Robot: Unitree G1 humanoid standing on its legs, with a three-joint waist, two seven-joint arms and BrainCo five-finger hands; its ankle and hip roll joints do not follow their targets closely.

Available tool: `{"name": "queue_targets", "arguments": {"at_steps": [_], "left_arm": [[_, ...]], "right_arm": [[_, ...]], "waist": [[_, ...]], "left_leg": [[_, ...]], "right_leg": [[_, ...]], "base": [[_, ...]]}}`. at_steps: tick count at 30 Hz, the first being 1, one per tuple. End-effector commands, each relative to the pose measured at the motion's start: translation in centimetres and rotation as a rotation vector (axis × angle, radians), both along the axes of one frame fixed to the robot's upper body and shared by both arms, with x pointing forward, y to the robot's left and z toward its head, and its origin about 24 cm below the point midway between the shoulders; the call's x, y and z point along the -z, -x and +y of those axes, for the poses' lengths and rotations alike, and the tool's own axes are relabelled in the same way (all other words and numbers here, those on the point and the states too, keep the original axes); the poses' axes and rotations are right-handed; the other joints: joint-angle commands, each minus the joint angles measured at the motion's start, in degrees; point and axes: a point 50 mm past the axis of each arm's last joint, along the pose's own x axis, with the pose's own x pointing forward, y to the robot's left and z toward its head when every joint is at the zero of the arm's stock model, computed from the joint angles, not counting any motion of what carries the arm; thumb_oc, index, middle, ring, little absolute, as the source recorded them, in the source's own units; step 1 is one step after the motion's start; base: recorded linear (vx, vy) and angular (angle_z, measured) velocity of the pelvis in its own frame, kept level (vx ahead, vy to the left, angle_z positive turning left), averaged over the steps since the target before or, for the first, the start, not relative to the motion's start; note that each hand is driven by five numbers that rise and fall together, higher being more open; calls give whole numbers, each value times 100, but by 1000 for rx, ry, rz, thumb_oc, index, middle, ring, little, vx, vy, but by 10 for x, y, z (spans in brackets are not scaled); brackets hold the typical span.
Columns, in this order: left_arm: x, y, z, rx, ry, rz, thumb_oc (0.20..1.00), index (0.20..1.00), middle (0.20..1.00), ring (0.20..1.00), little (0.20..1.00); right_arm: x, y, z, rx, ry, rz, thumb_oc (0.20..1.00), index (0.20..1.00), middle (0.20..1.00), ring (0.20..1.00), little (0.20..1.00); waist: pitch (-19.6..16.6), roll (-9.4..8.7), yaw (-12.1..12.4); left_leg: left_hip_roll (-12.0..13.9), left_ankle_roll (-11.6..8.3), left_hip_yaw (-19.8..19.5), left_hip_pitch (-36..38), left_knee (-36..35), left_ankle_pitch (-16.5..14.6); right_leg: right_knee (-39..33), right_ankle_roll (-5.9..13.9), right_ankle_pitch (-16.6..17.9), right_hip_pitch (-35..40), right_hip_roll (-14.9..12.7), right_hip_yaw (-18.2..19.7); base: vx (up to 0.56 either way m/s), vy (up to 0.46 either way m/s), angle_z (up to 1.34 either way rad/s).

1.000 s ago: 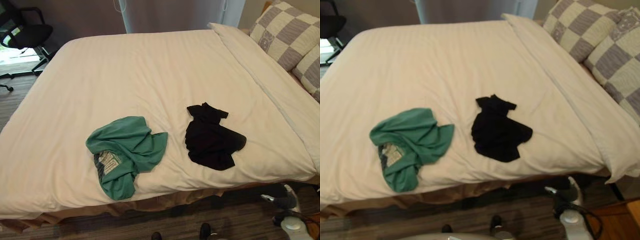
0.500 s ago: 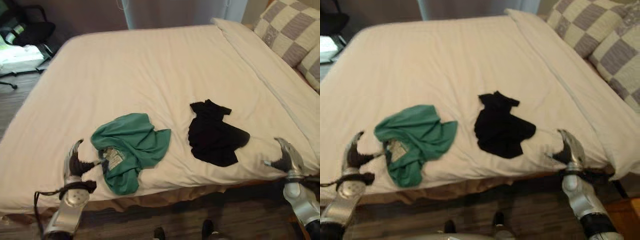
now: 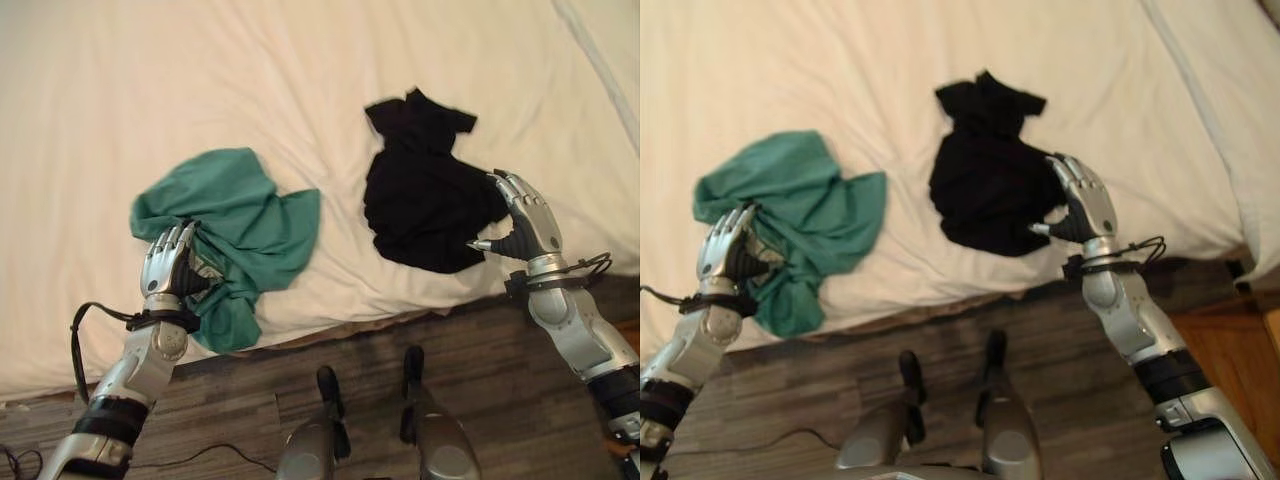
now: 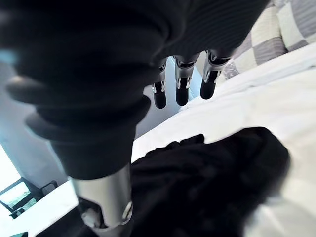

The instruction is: Tidy up the quilt and then pick up the clothes from the bed and put them into the laundry hamper.

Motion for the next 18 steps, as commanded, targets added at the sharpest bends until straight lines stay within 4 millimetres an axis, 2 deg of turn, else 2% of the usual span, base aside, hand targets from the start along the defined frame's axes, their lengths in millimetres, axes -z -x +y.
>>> {"name": "queue_targets", "arguments": {"at_steps": [1,5,6,7,8,9,10,12,13,14,18], "left_arm": [[-15,-11,10,-27,-164,-16,1000,1000,1000,1000,1000],[-14,-20,14,-45,-222,19,1000,1000,1000,1000,1000],[-11,-21,16,-59,-241,48,1000,1000,1000,1000,1000],[2,-21,18,-71,-262,113,1000,1000,1000,1000,1000],[11,-18,18,-76,-255,153,824,824,824,824,824],[11,-18,18,-76,-255,153,533,533,533,533,533],[29,-11,13,-66,-216,211,200,200,200,200,200],[55,6,-2,-47,-79,241,200,200,200,200,200],[56,7,-2,-49,-77,242,200,200,200,200,200],[64,13,-10,-40,17,234,200,200,200,200,200],[84,36,-21,-65,287,198,200,200,200,200,200]], "right_arm": [[-27,3,18,-107,-13,-123,1000,1000,1000,1000,1000],[-34,3,24,-143,-13,-151,1000,1000,1000,1000,1000],[-37,3,26,-155,-10,-163,1000,1000,1000,1000,1000],[-40,4,30,-172,-15,-178,1000,1000,1000,1000,1000],[-42,4,32,-179,-13,-187,1000,1000,1000,1000,1000],[-42,4,32,-179,-12,-187,1000,1000,1000,1000,1000],[-46,3,36,-195,-9,-200,1000,1000,1000,1000,1000],[-55,-2,46,-219,10,-227,1000,1000,1000,1000,1000],[-55,-2,47,-222,11,-227,1000,1000,1000,1000,1000],[-59,-5,51,-231,18,-233,1000,1000,1000,1000,1000],[-69,-25,63,-232,70,-209,1000,1000,1000,1000,1000]], "waist": [[-199,-249,-131],[-127,-307,-196],[-90,-328,-222],[-56,-349,-230],[-40,-365,-224],[-42,-362,-225],[-25,-380,-181],[-4,-389,-73],[-5,-388,-88],[-1,-384,-7],[48,-374,231]], "left_leg": [[364,-366,-5,-276,231,-198],[418,-394,51,-510,225,-114],[447,-404,74,-587,229,-78],[467,-412,76,-661,216,-52],[475,-418,79,-667,213,-45],[476,-419,79,-669,213,-45],[485,-432,75,-664,198,-41],[479,-445,42,-634,181,-52],[479,-445,42,-632,179,-52],[472,-449,20,-628,175,-53],[447,-471,-85,-641,141,-14]], "right_leg": [[277,640,-718,-250,-600,-93],[304,651,-652,-526,-624,-76],[308,660,-640,-601,-633,-91],[309,660,-625,-672,-647,-96],[309,657,-623,-693,-645,-98],[310,656,-624,-695,-645,-97],[299,640,-627,-684,-661,-119],[296,605,-623,-650,-678,-132],[296,605,-623,-647,-677,-132],[298,586,-625,-640,-689,-145],[289,548,-618,-602,-712,-239]], "base": [[-80,-16,-13],[-61,-13,-15],[-48,-14,-2],[-52,-17,-3],[0,0,0],[0,0,0],[0,0,0],[-4,-22,1],[0,-32,1],[3,-30,3],[5,-48,11]]}}
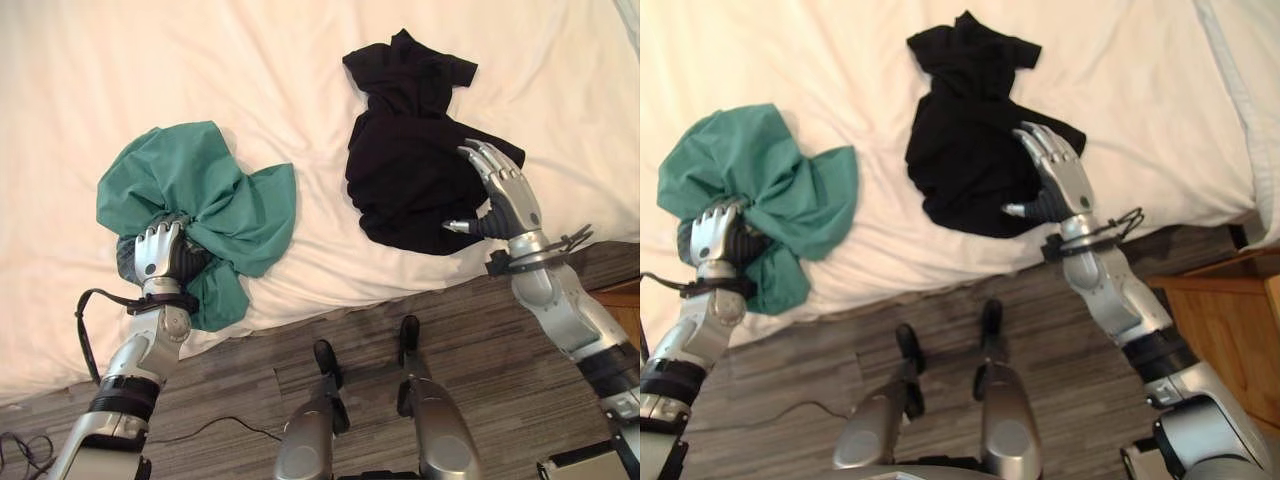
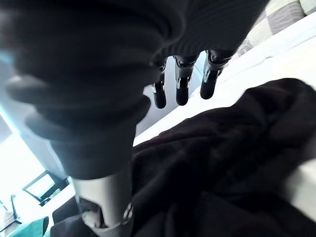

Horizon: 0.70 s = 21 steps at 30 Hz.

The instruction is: Tidy up the quilt and then pick up the clothes from the bed and put them into the laundry hamper.

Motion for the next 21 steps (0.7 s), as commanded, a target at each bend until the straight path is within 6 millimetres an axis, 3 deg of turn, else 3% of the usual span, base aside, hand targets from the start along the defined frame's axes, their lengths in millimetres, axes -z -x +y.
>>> {"name": "queue_targets", "arguments": {"at_steps": [1,4,7,8,10,11,15,17,18,21], "left_arm": [[91,49,-18,23,272,302,200,200,200,200,200],[94,59,-24,30,434,261,200,200,200,200,200],[85,71,-29,63,654,151,200,200,200,200,200],[85,71,-29,62,655,150,200,200,200,200,200],[69,77,-31,143,831,60,200,200,200,200,200],[63,80,-30,175,879,44,200,200,200,200,200],[47,93,-35,316,1015,54,200,200,200,200,200],[43,95,-51,436,1082,120,200,200,200,200,200],[43,96,-51,437,1082,123,200,200,200,200,200],[54,93,-66,481,1079,220,200,200,200,200,200]], "right_arm": [[-29,-15,12,-24,11,-72,1000,1000,1000,1000,1000],[-29,-26,7,26,36,-41,1000,1000,1000,1000,1000],[-19,-47,-24,195,69,61,1000,1000,1000,1000,1000],[-19,-48,-24,193,70,60,1000,1000,1000,1000,1000],[6,-56,-61,348,40,217,1000,1000,1000,1000,1000],[16,-56,-77,408,41,285,200,200,200,200,200],[55,-49,-110,512,-34,521,200,200,200,200,200],[91,-32,-113,485,-92,653,200,200,200,200,200],[92,-31,-114,487,-93,655,200,200,200,200,200],[145,2,-107,420,-287,811,200,200,200,200,200]], "waist": [[-209,-273,297],[-167,-243,452],[-98,-123,741],[-102,-120,725],[-132,1,906],[-153,49,964],[-304,190,1089],[-493,173,1051],[-501,172,1062],[-720,-5,911]], "left_leg": [[414,-447,-181,-272,128,-31],[387,-465,-273,-310,75,29],[344,-512,-456,-439,1,139],[346,-513,-465,-446,2,140],[346,-593,-614,-488,-37,77],[349,-610,-666,-522,-37,88],[322,-623,-835,-482,-37,85],[282,-585,-884,-347,-34,26],[281,-584,-885,-344,-35,24],[242,-504,-842,-78,-18,-159]], "right_leg": [[274,624,-697,-202,-739,-264],[286,613,-691,-195,-757,-338],[295,607,-686,-185,-802,-567],[293,607,-686,-184,-801,-576],[239,666,-780,-108,-805,-691],[204,668,-788,-60,-815,-780],[117,667,-806,153,-810,-945],[93,670,-836,340,-787,-988],[90,671,-836,346,-788,-990],[47,690,-857,593,-739,-969]], "base": [[1,-45,15],[-4,-47,20],[-17,-70,25],[-23,-32,24],[56,-79,35],[57,-87,40],[2,-8,42],[33,51,30],[46,37,39],[62,36,37]]}}
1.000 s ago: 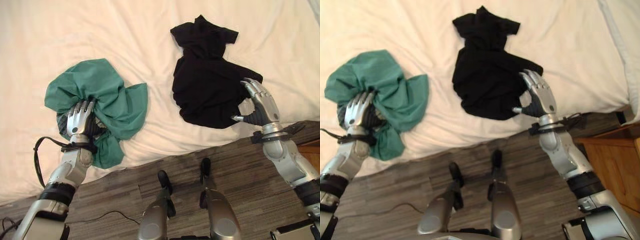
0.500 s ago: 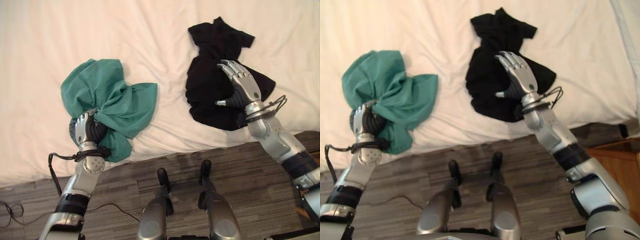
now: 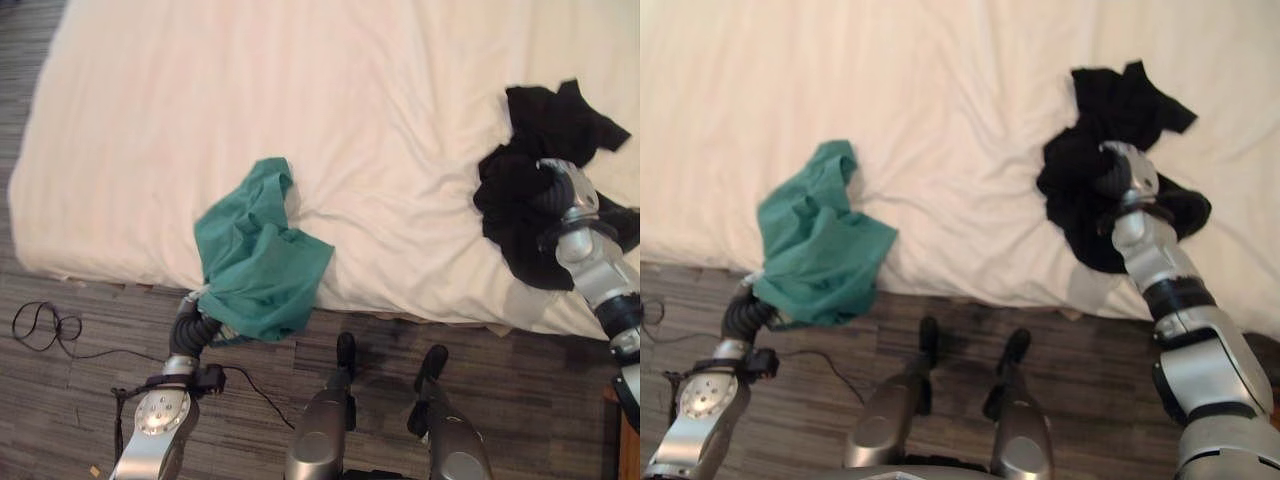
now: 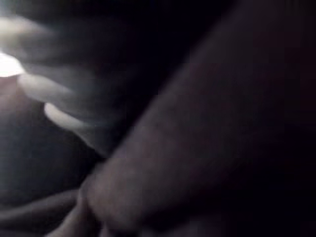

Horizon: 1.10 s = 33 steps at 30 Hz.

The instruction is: Tidy up the quilt and then pick up the clothes from the bed and put them into the laundry hamper.

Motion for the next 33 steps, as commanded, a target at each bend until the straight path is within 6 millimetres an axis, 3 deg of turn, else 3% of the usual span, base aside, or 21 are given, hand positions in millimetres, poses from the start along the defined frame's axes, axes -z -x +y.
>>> {"name": "queue_targets", "arguments": {"at_steps": [1,4,5,6,7,12,15,17,18,19,21,22,23,24,26,27,28,29,30,32,33], "left_arm": [[10,-1,-12,93,12,42,200,200,200,200,200],[25,-4,-21,106,35,108,200,200,200,200,200],[25,-4,-21,107,34,108,200,200,200,200,200],[31,-3,-24,117,20,135,200,200,200,200,200],[42,2,-25,113,15,189,200,200,200,200,200],[62,19,-16,64,-15,293,200,200,200,200,200],[77,28,-8,-24,-11,362,200,200,200,200,200],[83,31,-1,-96,-13,383,200,200,200,200,200],[83,30,-1,-96,-13,383,200,200,200,200,200],[91,36,1,-136,-12,415,200,200,200,200,200],[104,43,4,-194,25,472,200,200,200,200,200],[115,48,9,-272,30,512,200,200,200,200,200],[115,48,9,-272,30,512,200,200,200,200,200],[121,51,6,-308,50,536,200,200,200,200,200],[129,51,5,-353,48,562,200,200,200,200,200],[130,47,1,-342,42,565,200,200,200,200,200],[133,45,-2,-342,37,577,200,200,200,200,200],[135,41,2,-368,10,590,200,200,200,200,200],[135,41,2,-369,10,589,200,200,200,200,200],[135,45,15,-421,-35,605,200,200,200,200,200],[136,45,15,-421,-37,605,200,200,200,200,200]], "right_arm": [[113,45,22,-102,-220,378,200,200,200,200,200],[160,91,36,-101,-505,465,200,200,200,200,200],[160,91,36,-100,-506,466,200,200,200,200,200],[175,107,38,-76,-581,506,200,200,200,200,200],[199,134,45,-51,-683,576,200,200,200,200,200],[241,198,55,56,-854,740,200,200,200,200,200],[250,210,64,87,-910,764,200,200,200,200,200],[247,201,74,56,-931,730,200,200,200,200,200],[247,200,75,56,-931,729,200,200,200,200,200],[245,195,86,16,-943,713,200,200,200,200,200],[243,185,98,-38,-932,714,200,200,200,200,200],[237,165,110,-97,-887,705,200,200,200,200,200],[237,165,110,-97,-887,705,200,200,200,200,200],[234,154,118,-137,-853,704,200,200,200,200,200],[225,140,116,-155,-793,661,200,200,200,200,200],[222,136,110,-136,-776,636,200,200,200,200,200],[221,133,102,-105,-757,616,200,200,200,200,200],[222,132,95,-48,-748,599,200,200,200,200,200],[222,132,95,-48,-748,598,200,200,200,200,200],[229,142,86,32,-781,596,200,200,200,200,200],[229,142,86,33,-783,596,200,200,200,200,200]], "waist": [[-582,-372,-184],[-828,-631,-459],[-828,-634,-449],[-901,-699,-528],[-1065,-807,-680],[-1278,-970,-888],[-1292,-985,-949],[-1229,-932,-978],[-1240,-934,-979],[-1186,-869,-1023],[-1129,-790,-889],[-1142,-713,-700],[-1153,-713,-706],[-1153,-655,-546],[-1091,-522,-161],[-1080,-480,-92],[-1054,-421,-35],[-1043,-395,-69],[-1025,-391,-79],[-1095,-495,-66],[-1091,-493,-98]], "left_leg": [[451,-490,406,14,-18,-372],[374,-356,561,268,8,-445],[373,-355,567,276,8,-447],[368,-340,617,384,7,-500],[335,-298,722,588,11,-594],[262,-179,878,1005,19,-766],[220,-116,847,1145,-25,-780],[209,-103,706,1126,-35,-739],[207,-102,707,1109,-38,-726],[147,-68,491,1016,-38,-650],[-33,-5,158,902,12,-608],[-151,25,-146,777,35,-560],[-152,25,-150,757,34,-549],[-188,25,-270,661,31,-509],[-246,-23,-460,346,147,-423],[-222,-73,-413,128,254,-387],[-81,-125,-29,34,353,-385],[369,-186,990,113,550,-576],[374,-191,977,120,573,-595],[858,-236,1621,239,1031,-690],[861,-241,1575,221,1059,-701]], "right_leg": [[60,561,-671,-69,-453,36],[45,551,-600,75,-449,74],[45,552,-600,78,-450,79],[37,565,-612,135,-443,131],[24,593,-622,234,-420,253],[252,646,-690,393,-404,488],[697,662,-820,356,-404,604],[992,654,-1020,321,-233,951],[987,651,-1010,303,-235,953],[1067,499,-1307,245,286,1681],[817,317,-1338,365,451,1846],[455,304,-1255,540,436,1680],[447,303,-1243,526,436,1676],[247,319,-1188,586,395,1518],[6,337,-1163,653,264,1143],[6,330,-1201,589,181,900],[6,325,-1268,587,78,536],[6,357,-1285,713,-129,-152],[6,358,-1294,738,-125,-165],[73,307,-1153,1100,-394,-1111],[69,310,-1162,1127,-388,-1155]], "base": [[11,41,11],[46,57,-7],[59,63,-13],[72,129,-38],[85,170,-43],[38,121,-53],[-17,81,-23],[-47,43,-8],[-97,60,6],[-79,67,16],[-36,30,70],[9,-26,107],[-5,-20,110],[-46,2,102],[-166,28,82],[-283,59,69],[-326,117,200],[-217,107,263],[-213,106,374],[-151,131,315],[-99,278,311]]}}
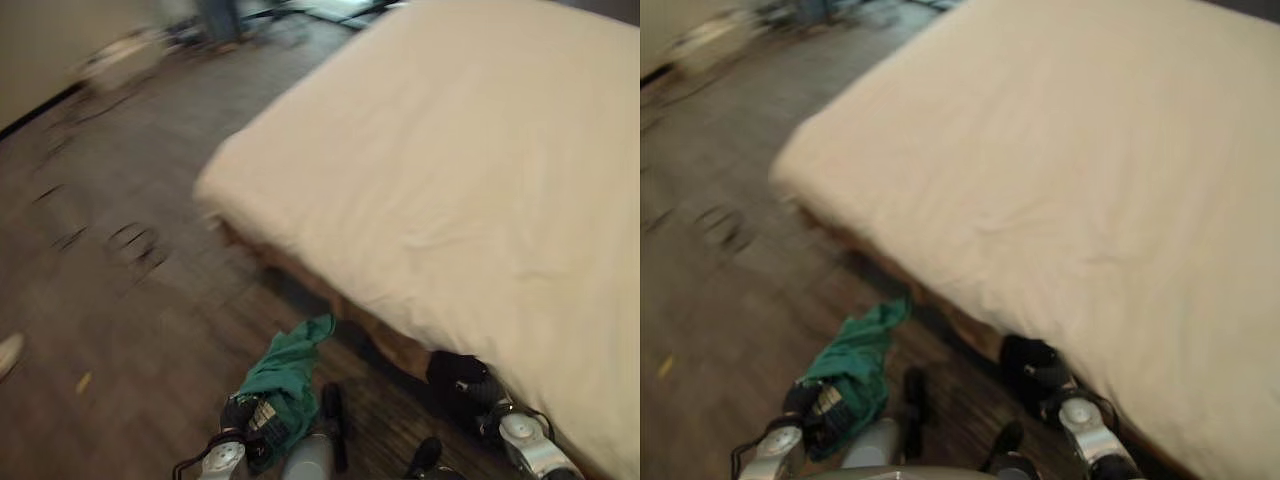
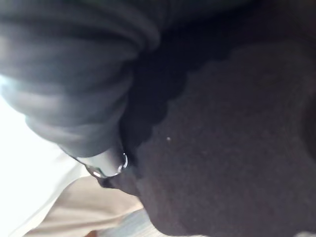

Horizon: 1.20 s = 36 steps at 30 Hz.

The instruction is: Tidy up the quilt and then pick up the clothes from the bed and put them into the laundry hamper.

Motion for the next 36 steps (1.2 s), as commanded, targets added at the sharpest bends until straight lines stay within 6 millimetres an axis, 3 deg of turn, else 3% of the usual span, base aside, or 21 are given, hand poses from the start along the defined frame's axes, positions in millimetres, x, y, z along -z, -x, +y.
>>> {"name": "queue_targets", "arguments": {"at_steps": [1,4,6,8,9,10,11,12,13,16,17,18,23,26,27,28,29,30,31,34,36], "left_arm": [[-16,-13,35,8,-168,-36,200,200,200,200,200],[-12,-9,38,2,-188,-1,200,200,200,200,200],[-5,-2,37,17,-193,51,200,200,200,200,200],[-6,-2,41,3,-214,60,200,200,200,200,200],[-7,-3,45,-19,-234,58,200,200,200,200,200],[-9,-8,43,-18,-240,41,200,200,200,200,200],[-9,-8,43,-18,-239,40,200,200,200,200,200],[-9,-21,29,39,-230,12,200,200,200,200,200],[-7,-21,23,69,-228,25,200,200,200,200,200],[0,-24,12,177,-253,78,200,200,200,200,200],[1,-23,7,175,-236,64,200,200,200,200,200],[9,-56,-72,402,-154,91,200,200,200,200,200],[-2,-70,-67,386,-183,20,200,200,200,200,200],[-7,-75,-65,383,-178,-16,200,200,200,200,200],[-11,-80,-64,377,-175,-46,200,200,200,200,200],[-16,-85,-66,385,-176,-81,200,200,200,200,200],[-16,-85,-66,385,-176,-81,200,200,200,200,200],[-19,-88,-64,391,-186,-88,200,200,200,200,200],[-20,-88,-62,385,-191,-93,200,200,200,200,200],[-20,-85,-62,396,-199,-94,200,200,200,200,200],[-17,-78,-59,400,-212,-72,200,200,200,200,200]], "right_arm": [[-3,-7,4,78,-49,-69,200,200,200,200,200],[6,10,-4,149,-51,-27,200,200,200,200,200],[14,26,-9,233,-78,12,200,200,200,200,200],[13,25,-9,289,-104,-6,200,200,200,200,200],[13,22,-8,306,-115,-16,200,200,200,200,200],[10,15,-5,305,-128,-37,200,200,200,200,200],[10,15,-5,305,-128,-38,200,200,200,200,200],[9,13,-9,331,-120,-43,200,200,200,200,200],[8,15,-13,359,-128,-50,200,200,200,200,200],[13,34,-31,417,-77,-16,200,200,200,200,200],[15,36,-31,423,-75,-6,200,200,200,200,200],[-17,-15,-7,171,-224,-151,200,200,200,200,200],[-37,-20,7,107,-240,-240,200,200,200,200,200],[-52,-23,4,63,-214,-287,200,200,200,200,200],[-59,-26,2,42,-193,-308,200,200,200,200,200],[-72,-32,2,0,-166,-348,200,200,200,200,200],[-72,-33,2,0,-166,-349,200,200,200,200,200],[-86,-42,4,-22,-158,-395,200,200,200,200,200],[-89,-43,5,-28,-161,-409,200,200,200,200,200],[-106,-52,10,-73,-162,-462,200,200,200,200,200],[-116,-61,11,-94,-145,-495,200,200,200,200,200]], "waist": [[102,-180,83],[-27,-159,100],[-62,-183,186],[26,-155,160],[114,-121,94],[193,-26,-11],[188,-26,8],[280,87,-38],[296,142,-102],[261,48,-147],[229,-15,-121],[-63,-116,-415],[40,-132,-369],[171,-187,-302],[269,-221,-226],[494,-276,-40],[487,-262,-48],[559,-385,79],[547,-407,88],[412,-392,181],[318,-298,290]], "left_leg": [[530,-331,-183,556,180,-115],[609,-384,-187,649,-33,-91],[350,-292,-499,630,-253,-128],[36,-86,-819,710,-515,-288],[-98,11,-1005,765,-638,-304],[-146,28,-1216,852,-731,-313],[-141,25,-1196,846,-737,-307],[-270,45,-1528,931,-794,-205],[-362,28,-1789,977,-835,-192],[-655,32,-2331,929,-663,-319],[-752,45,-2390,979,-638,-395],[-925,138,-2826,1376,-1044,-412],[-833,-15,-2850,1562,-1005,-468],[-908,-134,-2705,1303,-99,-592],[-950,-262,-2639,1070,511,-377],[-973,-471,-2684,372,1784,229],[-964,-473,-2698,328,1844,206],[-1090,-347,-2663,-178,2334,121],[-1105,-307,-2598,-345,2332,30],[-1117,-115,-2312,-479,1249,-277],[-944,-83,-2055,-531,107,139]], "right_leg": [[51,445,-634,19,-305,-36],[198,518,-630,145,-405,-365],[740,652,-558,166,-708,-633],[1763,858,-196,-107,-1239,-533],[2145,947,-88,-335,-1309,-194],[2365,856,-343,-736,-1014,509],[2380,844,-353,-767,-1013,531],[2196,765,-692,-1172,-463,1253],[2074,696,-817,-1328,-197,1500],[733,618,-745,-1037,52,1668],[547,703,-600,-867,-28,1514],[-157,415,-842,-259,676,2822],[-114,284,-948,-155,760,2596],[-157,256,-1018,-36,747,2508],[-157,213,-1041,42,735,2490],[-157,119,-1076,193,686,2439],[-157,116,-1074,182,702,2429],[-157,85,-1134,247,669,2466],[-157,109,-1189,270,675,2507],[-157,184,-1433,310,730,2587],[-157,210,-1650,472,887,2544]], "base": [[-40,167,289],[-8,302,241],[145,463,169],[191,479,211],[164,521,164],[67,345,143],[47,382,54],[53,214,66],[94,208,51],[110,-42,183],[113,-45,197],[99,-55,140],[101,-141,12],[59,-138,6],[73,-187,9],[70,-186,12],[205,-258,37],[230,-154,36],[348,-168,15],[384,-1,-52],[555,37,-15]]}}
